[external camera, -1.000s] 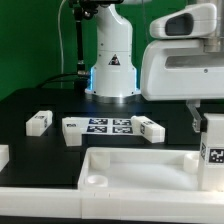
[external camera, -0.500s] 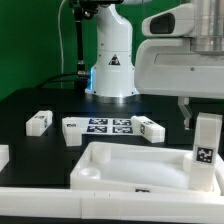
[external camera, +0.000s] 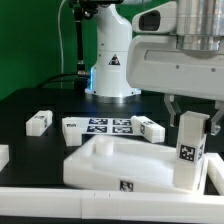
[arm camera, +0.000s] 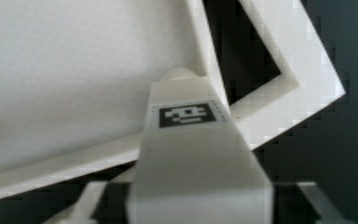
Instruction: Assemble desk
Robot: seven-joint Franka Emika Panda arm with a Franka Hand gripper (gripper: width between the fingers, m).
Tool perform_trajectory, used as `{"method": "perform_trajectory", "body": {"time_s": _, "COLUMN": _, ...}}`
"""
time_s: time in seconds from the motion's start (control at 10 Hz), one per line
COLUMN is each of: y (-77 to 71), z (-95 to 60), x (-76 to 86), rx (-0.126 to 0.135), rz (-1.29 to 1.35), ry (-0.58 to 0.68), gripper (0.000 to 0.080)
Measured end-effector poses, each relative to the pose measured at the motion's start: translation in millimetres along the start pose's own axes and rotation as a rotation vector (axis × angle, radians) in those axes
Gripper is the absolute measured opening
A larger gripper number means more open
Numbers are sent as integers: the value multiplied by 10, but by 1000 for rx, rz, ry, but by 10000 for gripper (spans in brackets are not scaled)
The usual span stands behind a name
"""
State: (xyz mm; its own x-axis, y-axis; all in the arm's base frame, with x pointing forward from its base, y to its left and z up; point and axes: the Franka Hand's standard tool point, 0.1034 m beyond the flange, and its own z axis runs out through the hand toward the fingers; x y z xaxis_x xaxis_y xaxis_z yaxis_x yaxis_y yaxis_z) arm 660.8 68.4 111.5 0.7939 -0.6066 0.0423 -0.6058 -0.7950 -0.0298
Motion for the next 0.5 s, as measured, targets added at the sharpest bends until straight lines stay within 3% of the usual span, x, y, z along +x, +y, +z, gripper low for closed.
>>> {"method": "perform_trajectory", "body": {"time_s": 0.1, "y": -3, "z": 1, "x": -3, "rx": 0, "rz": 0, "ry": 0, "gripper": 560}}
{"method": "perform_trajectory", "body": {"time_s": 0.2, "y": -2, "z": 2, "x": -3, "rx": 0, "rz": 0, "ry": 0, "gripper": 560}}
{"method": "perform_trajectory", "body": {"time_s": 0.3, "y": -7, "z": 1, "x": -7, "rx": 0, "rz": -2, "ry": 0, "gripper": 631}}
{"method": "perform_trajectory", "body": {"time_s": 0.5, "y": -50, "z": -99, "x": -136, "rx": 0, "rz": -72, "ry": -11, "gripper": 644}}
